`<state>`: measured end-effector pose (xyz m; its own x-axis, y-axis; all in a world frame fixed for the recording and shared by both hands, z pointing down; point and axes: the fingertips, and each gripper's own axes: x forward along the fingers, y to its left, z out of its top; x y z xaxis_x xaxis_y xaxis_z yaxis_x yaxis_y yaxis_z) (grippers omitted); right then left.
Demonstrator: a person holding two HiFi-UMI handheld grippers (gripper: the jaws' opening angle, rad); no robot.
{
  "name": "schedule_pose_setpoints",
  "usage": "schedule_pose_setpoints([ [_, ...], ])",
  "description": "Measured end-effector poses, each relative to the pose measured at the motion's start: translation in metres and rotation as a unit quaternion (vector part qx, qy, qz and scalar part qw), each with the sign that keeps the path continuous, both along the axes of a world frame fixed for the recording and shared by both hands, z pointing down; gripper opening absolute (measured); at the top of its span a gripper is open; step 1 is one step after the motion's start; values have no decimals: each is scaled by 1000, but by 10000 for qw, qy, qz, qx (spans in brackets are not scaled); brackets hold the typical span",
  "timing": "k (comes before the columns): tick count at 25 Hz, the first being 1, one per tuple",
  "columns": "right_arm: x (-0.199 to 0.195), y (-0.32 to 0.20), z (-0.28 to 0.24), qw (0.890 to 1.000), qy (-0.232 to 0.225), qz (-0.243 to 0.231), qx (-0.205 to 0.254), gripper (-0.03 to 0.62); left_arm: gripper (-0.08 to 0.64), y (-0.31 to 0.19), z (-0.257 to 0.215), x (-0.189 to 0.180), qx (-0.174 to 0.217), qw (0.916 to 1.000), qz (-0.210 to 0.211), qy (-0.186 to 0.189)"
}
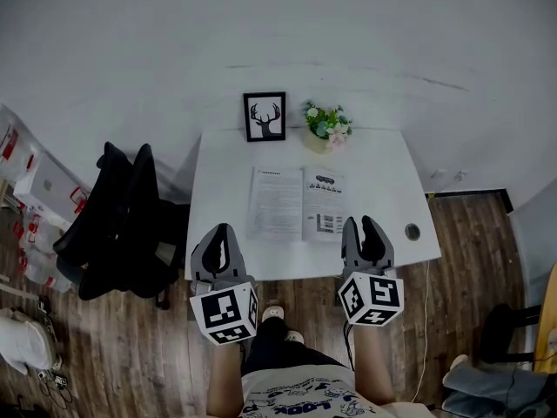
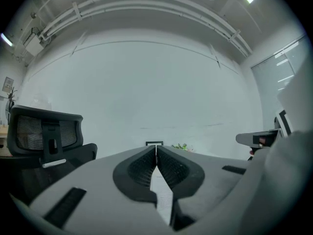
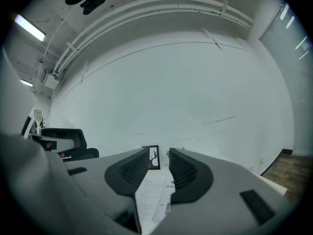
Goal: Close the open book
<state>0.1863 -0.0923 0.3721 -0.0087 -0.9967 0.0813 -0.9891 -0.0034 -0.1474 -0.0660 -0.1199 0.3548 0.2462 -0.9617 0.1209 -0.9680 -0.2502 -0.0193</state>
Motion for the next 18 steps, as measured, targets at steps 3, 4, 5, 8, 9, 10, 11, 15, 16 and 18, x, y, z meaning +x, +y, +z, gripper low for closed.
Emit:
schedule_pose_setpoints([
  [3, -2, -13, 2, 10000, -2, 56, -34, 120, 28, -17, 3, 1, -45, 9999, 94, -7],
  [4, -3, -18, 2, 10000, 9, 61, -44, 120, 28, -23, 4, 2, -56, 9999, 132, -14],
  [5, -4, -23, 3, 10000, 27, 60, -56, 120, 28, -29, 4, 3, -65, 9998, 171, -19],
  [8, -7, -37, 4, 9999, 112, 81, -93, 120, 28, -48, 5, 7, -90, 9995, 295, -14],
  [9, -6, -41, 4, 9998, 134, 100, -105, 120, 28, -54, 5, 9, -95, 9994, 342, -14],
  [10, -6, -45, 6, 9997, 150, 124, -117, 120, 28, -59, 6, 11, -101, 9992, 389, -14],
  [11, -5, -48, 7, 9997, 162, 154, -132, 120, 28, -64, 7, 13, -108, 9990, 433, -13],
  [15, -5, -59, 12, 9993, 200, 262, -185, 120, 28, -80, 14, 13, -172, 9983, 550, -1],
  [16, -5, -62, 13, 9992, 208, 287, -193, 120, 28, -85, 15, 13, -192, 9982, 573, 4],
  [18, -5, -68, 15, 9990, 219, 327, -212, 120, 28, -93, 18, 14, -229, 9978, 629, 7],
])
